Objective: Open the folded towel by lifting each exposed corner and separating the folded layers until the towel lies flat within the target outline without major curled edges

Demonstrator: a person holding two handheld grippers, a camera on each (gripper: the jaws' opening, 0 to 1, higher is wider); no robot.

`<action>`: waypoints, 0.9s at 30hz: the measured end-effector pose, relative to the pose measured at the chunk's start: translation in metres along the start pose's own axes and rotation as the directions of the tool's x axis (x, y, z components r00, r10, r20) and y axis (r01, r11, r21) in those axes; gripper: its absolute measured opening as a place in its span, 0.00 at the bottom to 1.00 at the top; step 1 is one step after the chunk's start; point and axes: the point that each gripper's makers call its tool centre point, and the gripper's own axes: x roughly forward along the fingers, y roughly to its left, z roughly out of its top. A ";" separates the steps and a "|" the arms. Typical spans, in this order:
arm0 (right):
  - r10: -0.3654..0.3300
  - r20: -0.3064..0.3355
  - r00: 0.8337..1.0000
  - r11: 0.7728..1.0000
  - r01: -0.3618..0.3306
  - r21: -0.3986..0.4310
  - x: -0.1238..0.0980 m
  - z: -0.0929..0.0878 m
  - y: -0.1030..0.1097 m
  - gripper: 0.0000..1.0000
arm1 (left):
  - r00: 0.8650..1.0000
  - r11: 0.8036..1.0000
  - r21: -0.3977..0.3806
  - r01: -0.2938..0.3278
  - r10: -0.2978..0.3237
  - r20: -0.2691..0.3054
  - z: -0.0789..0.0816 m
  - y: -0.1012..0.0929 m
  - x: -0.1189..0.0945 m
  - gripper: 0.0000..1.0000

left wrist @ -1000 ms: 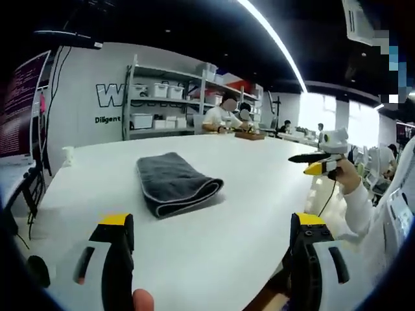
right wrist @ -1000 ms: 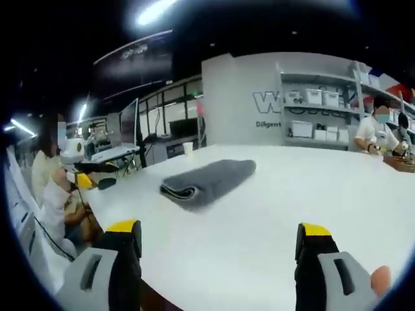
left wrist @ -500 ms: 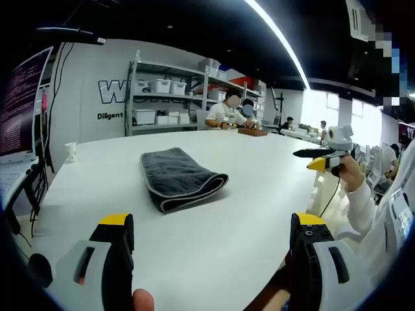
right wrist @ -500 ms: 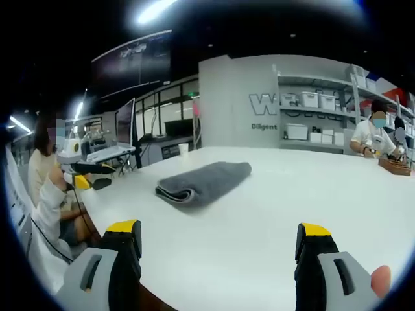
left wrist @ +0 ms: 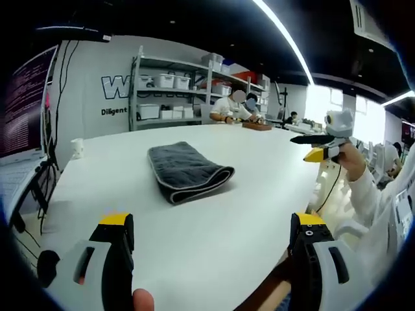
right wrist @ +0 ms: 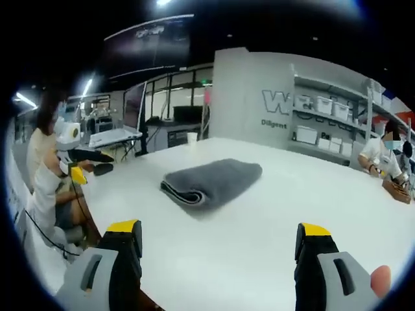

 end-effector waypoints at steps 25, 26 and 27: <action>0.129 -0.150 0.980 0.949 -0.166 -0.268 0.152 0.044 0.099 0.92 | 0.995 0.996 -0.053 -0.072 0.076 0.071 0.008 0.038 -0.032 0.99; 0.128 -0.150 0.980 0.945 -0.167 -0.281 0.160 0.046 0.103 0.91 | 0.994 0.996 -0.056 -0.075 0.079 0.073 0.008 0.039 -0.033 0.99; 0.127 -0.152 0.980 0.943 -0.167 -0.289 0.166 0.047 0.105 0.90 | 0.994 0.995 -0.059 -0.077 0.082 0.073 0.007 0.040 -0.034 0.99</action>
